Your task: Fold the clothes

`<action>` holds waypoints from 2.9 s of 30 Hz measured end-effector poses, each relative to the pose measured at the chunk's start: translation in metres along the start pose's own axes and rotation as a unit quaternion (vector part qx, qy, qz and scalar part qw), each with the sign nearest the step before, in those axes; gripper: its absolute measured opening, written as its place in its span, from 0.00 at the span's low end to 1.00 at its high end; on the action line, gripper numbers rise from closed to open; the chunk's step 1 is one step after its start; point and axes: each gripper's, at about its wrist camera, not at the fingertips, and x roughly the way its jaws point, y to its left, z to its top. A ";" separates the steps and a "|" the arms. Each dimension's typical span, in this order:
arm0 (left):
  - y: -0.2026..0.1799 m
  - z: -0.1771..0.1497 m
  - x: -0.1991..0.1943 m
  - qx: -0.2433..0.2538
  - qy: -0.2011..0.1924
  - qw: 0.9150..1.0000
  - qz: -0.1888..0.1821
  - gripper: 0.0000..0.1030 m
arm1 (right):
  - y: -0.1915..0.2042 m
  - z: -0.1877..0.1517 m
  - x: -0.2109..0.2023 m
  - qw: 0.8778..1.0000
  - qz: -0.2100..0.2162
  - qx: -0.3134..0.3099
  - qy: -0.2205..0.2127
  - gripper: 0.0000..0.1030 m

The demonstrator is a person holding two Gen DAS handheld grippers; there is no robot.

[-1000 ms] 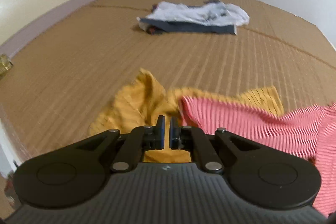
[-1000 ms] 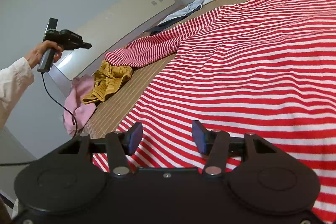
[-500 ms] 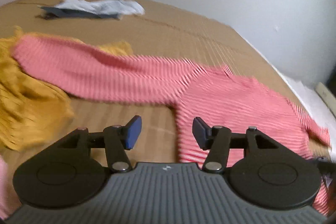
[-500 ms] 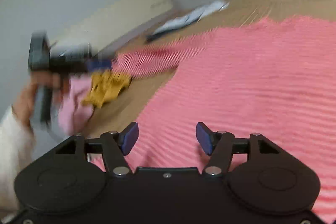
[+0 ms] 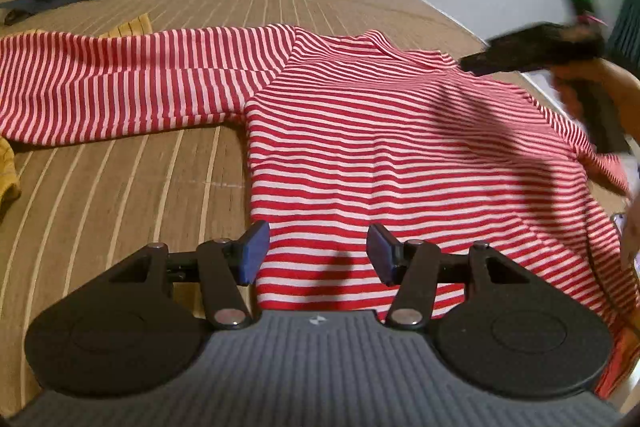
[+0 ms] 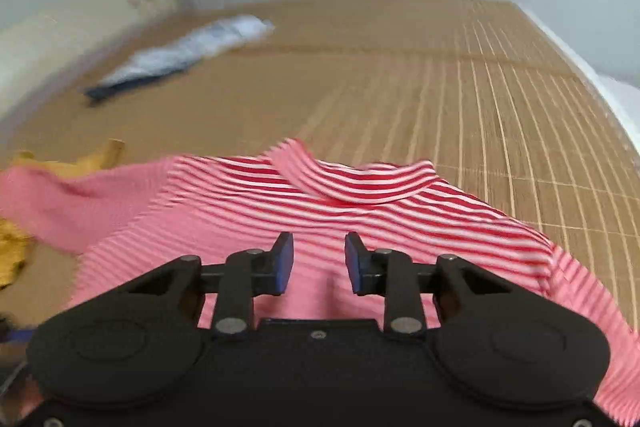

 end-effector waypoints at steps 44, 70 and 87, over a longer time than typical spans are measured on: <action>-0.035 -0.050 -0.060 0.103 0.006 0.995 -0.010 0.73 | 0.022 -0.289 -0.248 0.996 -0.001 -0.030 -0.081 0.76; -0.012 -0.077 -0.073 0.136 0.071 0.987 0.054 0.81 | -0.002 -0.310 -0.269 0.996 -0.051 -0.067 -0.015 0.21; 0.040 -0.053 -0.112 -0.036 -0.046 0.998 -0.016 0.80 | 0.230 -0.243 -0.111 0.937 0.265 -0.221 -0.047 0.52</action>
